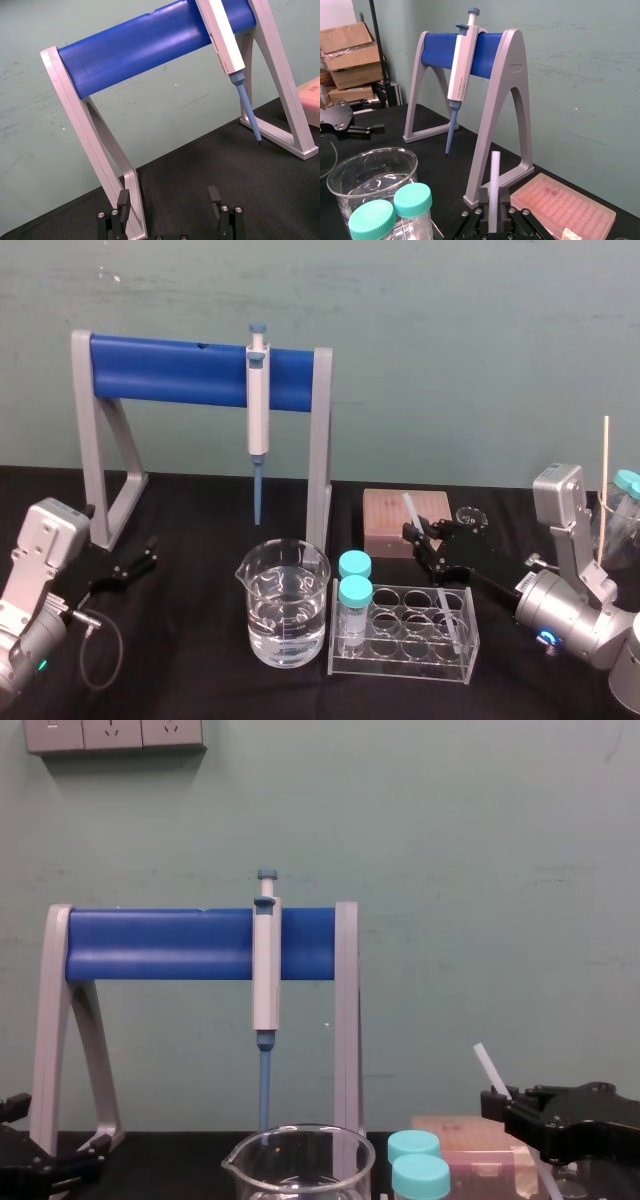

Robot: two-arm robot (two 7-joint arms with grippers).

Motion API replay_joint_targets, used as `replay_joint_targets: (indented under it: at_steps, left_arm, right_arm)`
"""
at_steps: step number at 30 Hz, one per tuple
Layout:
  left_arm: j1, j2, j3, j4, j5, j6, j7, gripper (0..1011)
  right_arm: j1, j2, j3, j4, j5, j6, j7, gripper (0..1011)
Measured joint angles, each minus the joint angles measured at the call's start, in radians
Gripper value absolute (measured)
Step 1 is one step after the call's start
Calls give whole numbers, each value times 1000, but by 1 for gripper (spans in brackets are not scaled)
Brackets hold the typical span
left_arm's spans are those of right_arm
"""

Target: Pick up the stirring rod with one hand, then place it down.

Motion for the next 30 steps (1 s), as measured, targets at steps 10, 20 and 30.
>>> replay_joint_targets:
  at_steps: [10, 20, 30]
  left_arm:
    - [0, 0, 0, 0, 0, 0, 0, 1000]
    - [0, 0, 0, 0, 0, 0, 0, 1000]
    - [0, 0, 0, 0, 0, 0, 0, 1000]
  right_arm:
    - [0, 0, 0, 0, 0, 0, 0, 71]
    - [-7, -8, 15, -2, 3, -15, 0, 71]
    - [-28, -29, 64, -39, 22, -70, -9, 71]
